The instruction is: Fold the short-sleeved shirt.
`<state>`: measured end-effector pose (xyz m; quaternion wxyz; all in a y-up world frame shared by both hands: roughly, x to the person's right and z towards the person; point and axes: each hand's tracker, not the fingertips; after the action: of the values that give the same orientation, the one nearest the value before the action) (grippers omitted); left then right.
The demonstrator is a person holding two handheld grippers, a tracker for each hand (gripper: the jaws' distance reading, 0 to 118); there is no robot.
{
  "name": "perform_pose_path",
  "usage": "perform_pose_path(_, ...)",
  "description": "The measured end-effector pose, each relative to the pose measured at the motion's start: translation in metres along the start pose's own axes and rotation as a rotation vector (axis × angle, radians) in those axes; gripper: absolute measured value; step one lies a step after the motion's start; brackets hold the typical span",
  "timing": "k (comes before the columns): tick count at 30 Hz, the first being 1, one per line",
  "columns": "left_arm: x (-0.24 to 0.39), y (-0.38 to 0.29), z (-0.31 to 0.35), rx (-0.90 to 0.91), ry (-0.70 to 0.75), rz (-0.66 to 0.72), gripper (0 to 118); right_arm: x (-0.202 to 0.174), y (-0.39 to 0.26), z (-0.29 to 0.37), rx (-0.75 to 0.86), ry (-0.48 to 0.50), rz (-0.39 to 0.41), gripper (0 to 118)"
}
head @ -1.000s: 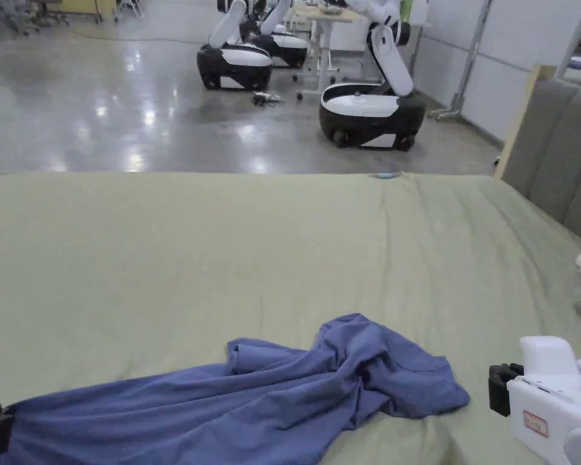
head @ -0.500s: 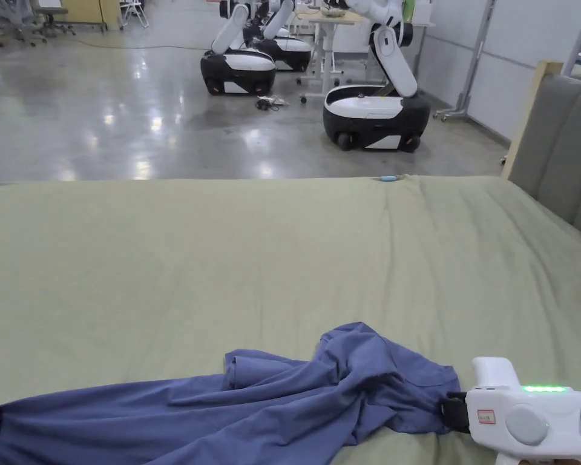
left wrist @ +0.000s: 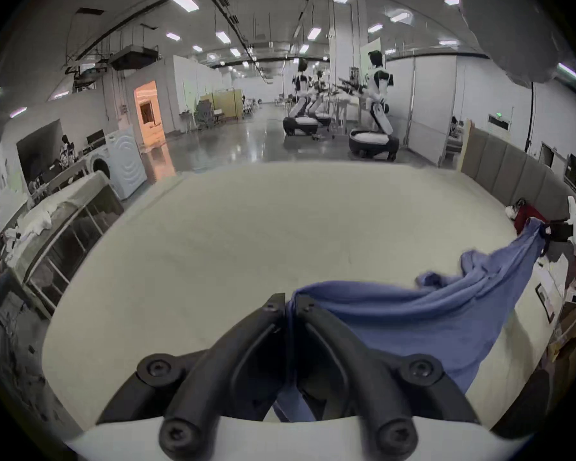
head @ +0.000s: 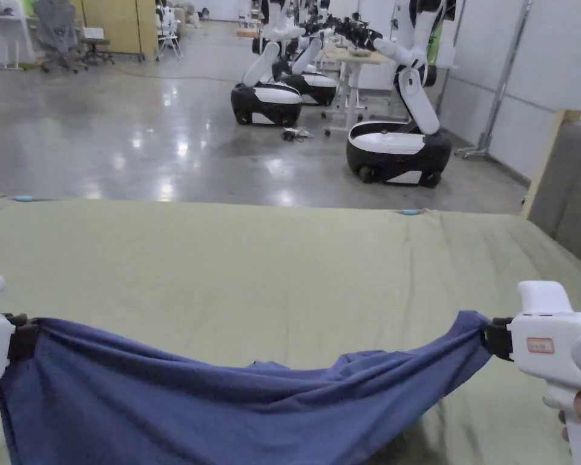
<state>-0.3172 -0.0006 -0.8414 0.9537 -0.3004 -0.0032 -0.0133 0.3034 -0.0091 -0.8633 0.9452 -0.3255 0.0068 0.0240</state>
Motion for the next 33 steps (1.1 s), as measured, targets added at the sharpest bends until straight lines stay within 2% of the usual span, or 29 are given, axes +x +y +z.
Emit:
perform_pose_path(4,-0.010,0.060,0.018,0.100,0.086,-0.080,2,-0.011,0.069,0.037,0.118,0.011,0.054,13)
perform_pose_path(8,-0.027,0.118,0.036,0.200,0.092,-0.039,2,-0.013,0.130,0.077,0.237,-0.005,0.081,13)
perform_pose_path(16,-0.039,0.217,0.058,0.412,0.140,-0.011,2,-0.010,0.225,0.127,0.438,-0.034,0.008,13)
perform_pose_path(20,-0.043,0.244,0.051,0.439,0.129,0.006,2,-0.008,0.250,0.119,0.441,-0.046,0.017,13)
perform_pose_path(24,-0.035,0.239,0.026,0.442,0.159,-0.015,2,-0.014,0.241,0.095,0.423,-0.060,0.016,13)
perform_pose_path(27,-0.030,0.216,-0.010,0.371,0.150,-0.015,2,-0.008,0.224,0.053,0.372,-0.033,-0.033,13)
perform_pose_path(33,-0.028,0.151,-0.061,0.302,0.148,0.034,2,-0.005,0.171,0.001,0.295,-0.023,-0.068,13)
